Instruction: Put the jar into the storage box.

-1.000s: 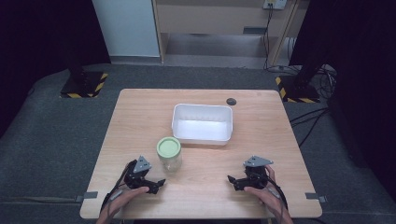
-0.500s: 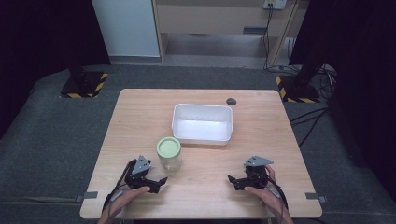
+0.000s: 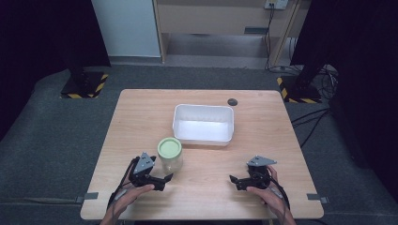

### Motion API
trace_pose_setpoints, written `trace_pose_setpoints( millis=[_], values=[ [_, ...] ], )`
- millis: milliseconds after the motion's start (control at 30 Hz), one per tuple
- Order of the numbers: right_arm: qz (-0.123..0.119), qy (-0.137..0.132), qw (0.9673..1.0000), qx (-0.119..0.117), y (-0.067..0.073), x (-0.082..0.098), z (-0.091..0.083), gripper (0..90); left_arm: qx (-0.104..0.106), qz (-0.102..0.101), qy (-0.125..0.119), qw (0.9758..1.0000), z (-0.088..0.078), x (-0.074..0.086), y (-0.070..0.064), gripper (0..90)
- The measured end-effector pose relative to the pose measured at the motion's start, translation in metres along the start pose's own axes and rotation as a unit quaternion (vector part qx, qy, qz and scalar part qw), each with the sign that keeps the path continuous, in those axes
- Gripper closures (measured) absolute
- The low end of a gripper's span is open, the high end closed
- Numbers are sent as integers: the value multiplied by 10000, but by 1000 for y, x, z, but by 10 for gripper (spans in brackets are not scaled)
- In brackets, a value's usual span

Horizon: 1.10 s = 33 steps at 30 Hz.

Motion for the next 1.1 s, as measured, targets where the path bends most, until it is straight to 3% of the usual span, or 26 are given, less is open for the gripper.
trace_pose_setpoints(
  millis=[1100],
  values=[
    [-43, 52, 10000, 12, 1, 0, 1, 27, -150, 201, -142, 9996, -2, -33, 4, 17]
  ],
)
Point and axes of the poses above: each handheld gripper's, and its own axes: z roughly forward along the jaws, x roughly out of its underside, y roughly to its left, the point moved 9 cm from there along z, roughly forward along the jaws, and after that the axes turned 7 degrees about y, right-handed, at the moved point
